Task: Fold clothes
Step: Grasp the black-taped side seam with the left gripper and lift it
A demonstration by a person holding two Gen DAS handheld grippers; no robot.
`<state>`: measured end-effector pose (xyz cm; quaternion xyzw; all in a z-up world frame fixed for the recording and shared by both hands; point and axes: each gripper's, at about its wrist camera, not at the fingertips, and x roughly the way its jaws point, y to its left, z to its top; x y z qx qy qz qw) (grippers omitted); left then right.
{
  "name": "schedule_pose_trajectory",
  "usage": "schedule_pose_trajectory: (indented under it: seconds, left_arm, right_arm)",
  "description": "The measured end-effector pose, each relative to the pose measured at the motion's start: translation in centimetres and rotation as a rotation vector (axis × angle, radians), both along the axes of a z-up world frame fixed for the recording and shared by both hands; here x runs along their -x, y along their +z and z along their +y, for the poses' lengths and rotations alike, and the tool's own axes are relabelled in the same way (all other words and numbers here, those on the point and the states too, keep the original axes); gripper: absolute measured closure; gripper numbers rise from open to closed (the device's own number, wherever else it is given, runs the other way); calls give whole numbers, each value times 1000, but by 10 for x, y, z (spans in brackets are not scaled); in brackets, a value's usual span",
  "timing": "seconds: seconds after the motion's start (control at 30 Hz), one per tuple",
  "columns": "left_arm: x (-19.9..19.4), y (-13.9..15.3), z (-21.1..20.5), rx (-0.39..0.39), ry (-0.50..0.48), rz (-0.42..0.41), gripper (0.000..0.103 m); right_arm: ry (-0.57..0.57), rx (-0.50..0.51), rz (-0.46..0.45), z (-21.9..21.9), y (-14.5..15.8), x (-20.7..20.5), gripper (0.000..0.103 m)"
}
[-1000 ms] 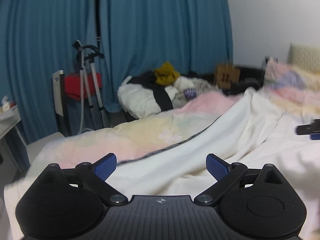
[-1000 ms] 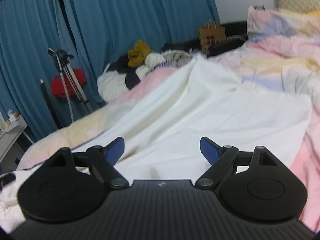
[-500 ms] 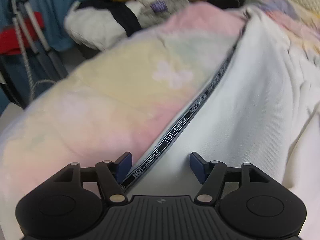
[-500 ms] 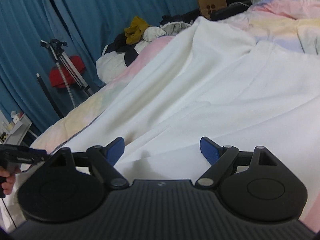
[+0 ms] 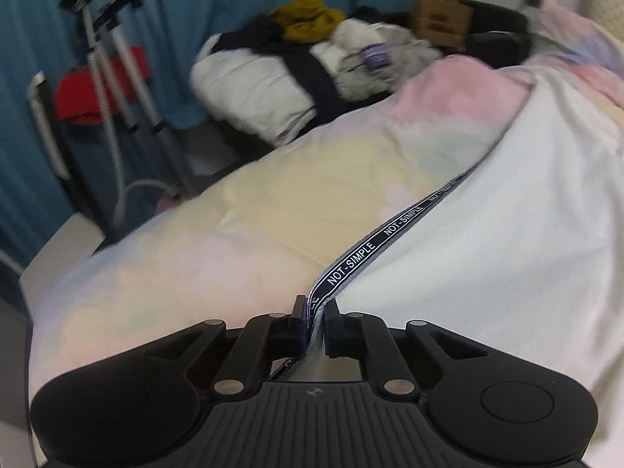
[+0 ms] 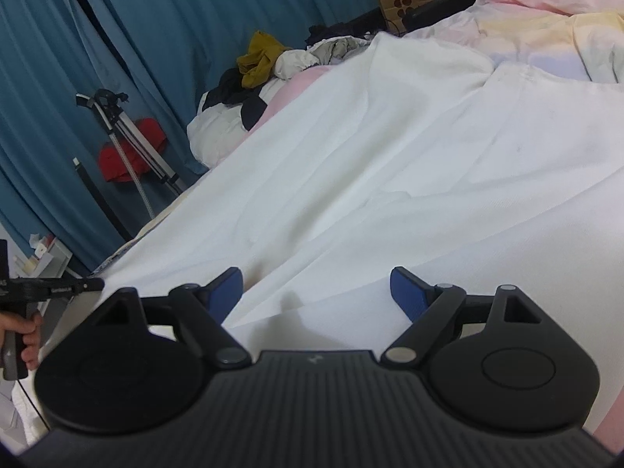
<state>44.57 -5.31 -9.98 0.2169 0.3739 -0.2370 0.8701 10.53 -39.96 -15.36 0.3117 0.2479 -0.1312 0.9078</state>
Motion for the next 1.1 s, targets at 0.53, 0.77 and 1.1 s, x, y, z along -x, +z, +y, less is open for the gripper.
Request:
schedule_pose_trajectory:
  seconds: [0.53, 0.77, 1.1]
  left_arm:
    - [144, 83, 72, 241, 443, -5, 37]
    - [314, 127, 190, 704, 823, 260, 33]
    - [421, 44, 275, 948, 1201, 500, 25]
  right_arm:
    - [44, 108, -18, 10, 11, 3, 19]
    - [52, 117, -54, 10, 29, 18, 19]
    - [-36, 52, -84, -20, 48, 53, 19]
